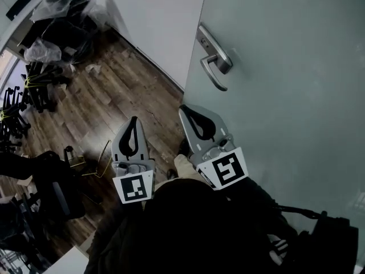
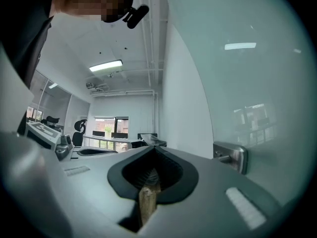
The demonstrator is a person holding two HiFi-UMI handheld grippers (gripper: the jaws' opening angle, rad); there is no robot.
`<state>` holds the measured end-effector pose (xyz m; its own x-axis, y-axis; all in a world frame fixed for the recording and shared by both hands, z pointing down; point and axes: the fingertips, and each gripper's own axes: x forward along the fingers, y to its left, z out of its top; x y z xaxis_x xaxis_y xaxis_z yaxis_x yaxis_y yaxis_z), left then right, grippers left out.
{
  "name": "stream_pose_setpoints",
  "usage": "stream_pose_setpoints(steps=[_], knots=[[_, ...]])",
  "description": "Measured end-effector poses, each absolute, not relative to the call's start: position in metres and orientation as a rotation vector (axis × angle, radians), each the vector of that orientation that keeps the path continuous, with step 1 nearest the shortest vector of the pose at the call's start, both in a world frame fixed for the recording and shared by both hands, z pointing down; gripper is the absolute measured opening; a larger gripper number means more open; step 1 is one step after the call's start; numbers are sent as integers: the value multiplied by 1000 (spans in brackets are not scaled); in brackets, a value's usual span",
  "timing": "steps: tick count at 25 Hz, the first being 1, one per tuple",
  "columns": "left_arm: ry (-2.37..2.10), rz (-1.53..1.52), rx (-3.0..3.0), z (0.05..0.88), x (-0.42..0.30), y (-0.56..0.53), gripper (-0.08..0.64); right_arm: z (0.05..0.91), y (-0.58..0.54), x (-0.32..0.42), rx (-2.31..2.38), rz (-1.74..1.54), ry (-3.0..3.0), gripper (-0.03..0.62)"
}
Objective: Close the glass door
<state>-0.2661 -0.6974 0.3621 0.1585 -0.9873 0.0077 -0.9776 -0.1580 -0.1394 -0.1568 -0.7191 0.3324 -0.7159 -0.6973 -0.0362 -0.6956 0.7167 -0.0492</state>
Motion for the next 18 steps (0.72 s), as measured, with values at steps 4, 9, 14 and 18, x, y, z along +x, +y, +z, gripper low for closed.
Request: stream_pose_setpoints(steps=[4, 9, 14, 18], knots=[[1905, -98, -2316, 346, -248, -762, -3, 316, -770, -145, -1167, 6, 2831, 1], [1800, -91, -2395, 345, -216, -815, -3, 308, -818, -112, -1349, 98, 2772, 2], [1690, -119, -2499, 352, -188, -854, -3, 310, -833, -106, -1392, 160, 2839, 35], [1632, -125, -2556, 362, -173, -880, -3, 329, -844, -91, -1517, 260, 2888, 57]])
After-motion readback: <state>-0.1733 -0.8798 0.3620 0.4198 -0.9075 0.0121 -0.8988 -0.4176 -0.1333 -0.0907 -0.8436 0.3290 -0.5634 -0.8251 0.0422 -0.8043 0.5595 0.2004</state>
